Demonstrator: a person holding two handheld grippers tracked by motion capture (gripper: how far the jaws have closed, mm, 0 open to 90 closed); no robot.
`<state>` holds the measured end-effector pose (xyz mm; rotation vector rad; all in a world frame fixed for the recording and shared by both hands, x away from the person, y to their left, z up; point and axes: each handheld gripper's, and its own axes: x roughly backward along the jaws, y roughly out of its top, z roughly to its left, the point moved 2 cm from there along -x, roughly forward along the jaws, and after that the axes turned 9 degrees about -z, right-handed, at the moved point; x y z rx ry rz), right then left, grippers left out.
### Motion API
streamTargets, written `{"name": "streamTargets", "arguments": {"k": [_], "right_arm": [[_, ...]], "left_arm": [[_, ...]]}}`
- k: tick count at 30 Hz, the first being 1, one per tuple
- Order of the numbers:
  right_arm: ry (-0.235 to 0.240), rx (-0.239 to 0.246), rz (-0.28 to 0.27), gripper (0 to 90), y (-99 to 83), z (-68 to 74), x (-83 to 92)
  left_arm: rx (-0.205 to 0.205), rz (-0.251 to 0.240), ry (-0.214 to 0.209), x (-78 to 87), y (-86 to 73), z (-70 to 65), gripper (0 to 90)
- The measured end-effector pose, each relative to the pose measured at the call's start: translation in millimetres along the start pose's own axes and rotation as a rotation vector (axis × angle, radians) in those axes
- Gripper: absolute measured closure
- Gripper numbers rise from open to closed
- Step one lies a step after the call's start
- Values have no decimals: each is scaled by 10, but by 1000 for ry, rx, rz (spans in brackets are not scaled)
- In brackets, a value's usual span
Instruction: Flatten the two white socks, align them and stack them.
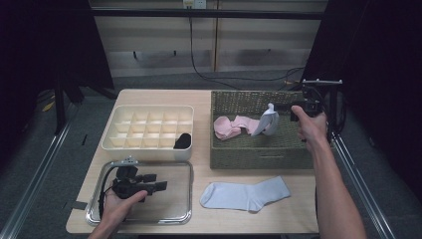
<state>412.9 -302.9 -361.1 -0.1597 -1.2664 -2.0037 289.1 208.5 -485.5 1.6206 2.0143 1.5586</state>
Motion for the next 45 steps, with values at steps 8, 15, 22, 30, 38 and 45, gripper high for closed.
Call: {"name": "streamTargets", "arguments": {"k": [8,15,22,30,38,45], "right_arm": [[31,3,-30,882,55,87,74],[51,15,-38,881,78,176,116],[52,26,-32,881,91,232,122],[71,31,-57,882,157,333,190],[90,22,-78,882,166,348,268],[131,22,-92,883,161,413,348]], "left_arm": [[-6,1,-7,4,-1,-20,320],[-20,10,-8,-40,5,-39,320],[-38,-1,-5,-76,107,-55,316],[-63,-9,4,-124,246,-111,316],[-57,-41,-10,-213,384,-187,322],[-57,-42,-23,-239,354,-221,322]]}}
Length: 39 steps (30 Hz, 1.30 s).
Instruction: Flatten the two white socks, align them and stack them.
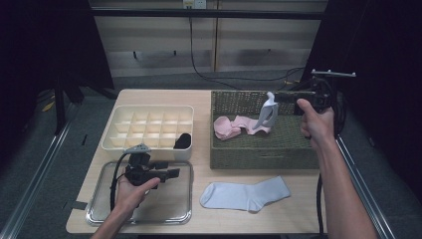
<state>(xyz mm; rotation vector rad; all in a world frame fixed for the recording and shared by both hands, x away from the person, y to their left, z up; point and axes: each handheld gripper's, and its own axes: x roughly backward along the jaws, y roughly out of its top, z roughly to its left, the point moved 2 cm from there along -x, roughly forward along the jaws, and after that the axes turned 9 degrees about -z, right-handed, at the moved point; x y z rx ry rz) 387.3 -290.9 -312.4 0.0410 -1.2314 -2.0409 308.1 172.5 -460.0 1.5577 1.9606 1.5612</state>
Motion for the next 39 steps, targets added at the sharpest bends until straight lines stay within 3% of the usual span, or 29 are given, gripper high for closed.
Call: {"name": "streamTargets", "arguments": {"k": [9,12,16,28,39], "right_arm": [[21,-1,-12,884,3,141,66],[31,4,-16,884,26,207,90],[39,17,-19,884,64,305,128],[54,38,-21,883,59,490,212],[119,81,-19,883,-25,773,284]], "left_arm": [[-1,4,-7,17,-59,-26,330],[9,2,18,5,-53,-38,394],[0,7,18,-3,-41,-47,413],[0,-10,-23,-46,38,-131,413],[10,-11,-50,-68,50,-170,385]]}}
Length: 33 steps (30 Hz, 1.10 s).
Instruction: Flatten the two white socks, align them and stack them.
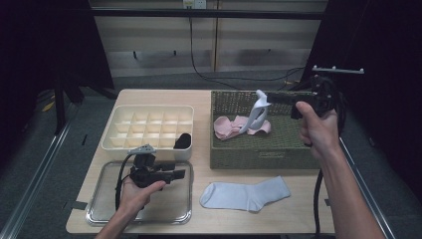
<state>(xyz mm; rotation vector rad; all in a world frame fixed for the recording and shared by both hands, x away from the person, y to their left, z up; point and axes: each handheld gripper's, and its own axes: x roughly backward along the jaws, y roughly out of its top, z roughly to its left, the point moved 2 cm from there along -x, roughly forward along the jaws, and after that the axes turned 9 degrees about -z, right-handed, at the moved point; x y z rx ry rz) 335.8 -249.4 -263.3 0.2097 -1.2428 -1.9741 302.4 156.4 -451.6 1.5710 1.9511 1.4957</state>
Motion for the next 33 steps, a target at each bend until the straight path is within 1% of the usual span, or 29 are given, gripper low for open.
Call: {"name": "streamTargets", "arguments": {"k": [2,4,6,7,10,12,15,17,18,19,24,28,33], "right_arm": [[11,-2,-1,883,-26,15,2],[26,-7,-6,884,-68,22,2],[26,-6,-4,884,-97,36,-1],[41,-4,-5,884,-113,56,3],[60,4,-4,884,-135,124,15],[66,13,-3,884,-147,174,23],[81,18,-8,884,-175,252,35],[99,23,-7,884,-208,304,36],[103,23,-10,884,-230,328,35],[111,26,-7,884,-253,350,29],[135,37,11,884,-368,446,-8],[159,37,34,884,-512,479,-63],[180,21,48,884,-662,496,-112]], "left_arm": [[-6,1,-2,-7,4,-4,386],[-1,-1,-6,-20,12,-4,385],[-3,0,-5,-35,24,-14,386],[-4,1,-8,-37,32,-19,385],[-8,-3,-15,-51,52,-44,385],[-16,-1,-10,-64,65,-58,376],[-13,-11,-7,-77,87,-78,350],[-21,-10,-10,-78,98,-90,345],[-15,-17,-12,-80,104,-97,342],[-16,-17,-20,-80,109,-102,340],[-21,-15,-29,-91,99,-126,337],[-20,-20,-22,-68,90,-115,337],[-19,-13,-17,-66,62,-98,338]]}}
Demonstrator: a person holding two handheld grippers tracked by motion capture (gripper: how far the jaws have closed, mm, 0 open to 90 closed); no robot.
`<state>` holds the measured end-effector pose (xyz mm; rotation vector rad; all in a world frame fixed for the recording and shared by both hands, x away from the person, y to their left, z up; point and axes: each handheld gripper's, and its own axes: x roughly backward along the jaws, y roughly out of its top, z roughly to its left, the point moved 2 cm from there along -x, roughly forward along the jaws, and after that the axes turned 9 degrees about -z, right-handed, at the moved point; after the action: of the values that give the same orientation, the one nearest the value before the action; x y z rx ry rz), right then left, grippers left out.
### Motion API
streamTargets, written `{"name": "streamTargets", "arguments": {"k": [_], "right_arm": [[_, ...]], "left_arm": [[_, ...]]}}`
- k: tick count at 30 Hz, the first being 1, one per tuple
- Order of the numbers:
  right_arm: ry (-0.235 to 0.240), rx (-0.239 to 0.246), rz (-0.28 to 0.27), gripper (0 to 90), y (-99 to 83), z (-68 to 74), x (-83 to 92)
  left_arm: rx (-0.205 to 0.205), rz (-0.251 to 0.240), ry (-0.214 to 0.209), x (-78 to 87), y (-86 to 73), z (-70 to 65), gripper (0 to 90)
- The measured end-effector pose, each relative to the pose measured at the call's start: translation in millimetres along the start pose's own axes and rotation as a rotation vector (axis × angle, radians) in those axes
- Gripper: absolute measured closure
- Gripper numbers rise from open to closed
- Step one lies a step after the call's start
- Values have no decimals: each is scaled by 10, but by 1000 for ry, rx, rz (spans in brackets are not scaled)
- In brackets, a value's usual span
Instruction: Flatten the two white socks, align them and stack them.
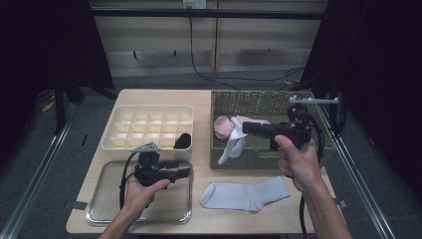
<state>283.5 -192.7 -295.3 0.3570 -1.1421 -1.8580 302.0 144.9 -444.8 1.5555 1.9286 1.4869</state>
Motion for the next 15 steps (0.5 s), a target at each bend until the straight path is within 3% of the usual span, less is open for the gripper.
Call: {"name": "streamTargets", "arguments": {"k": [9,15], "right_arm": [[11,-29,40,884,-305,-48,-112],[26,-28,55,884,-421,-1,-192]], "left_arm": [[-1,16,10,-5,-40,23,339],[4,5,17,20,-30,38,340]]}}
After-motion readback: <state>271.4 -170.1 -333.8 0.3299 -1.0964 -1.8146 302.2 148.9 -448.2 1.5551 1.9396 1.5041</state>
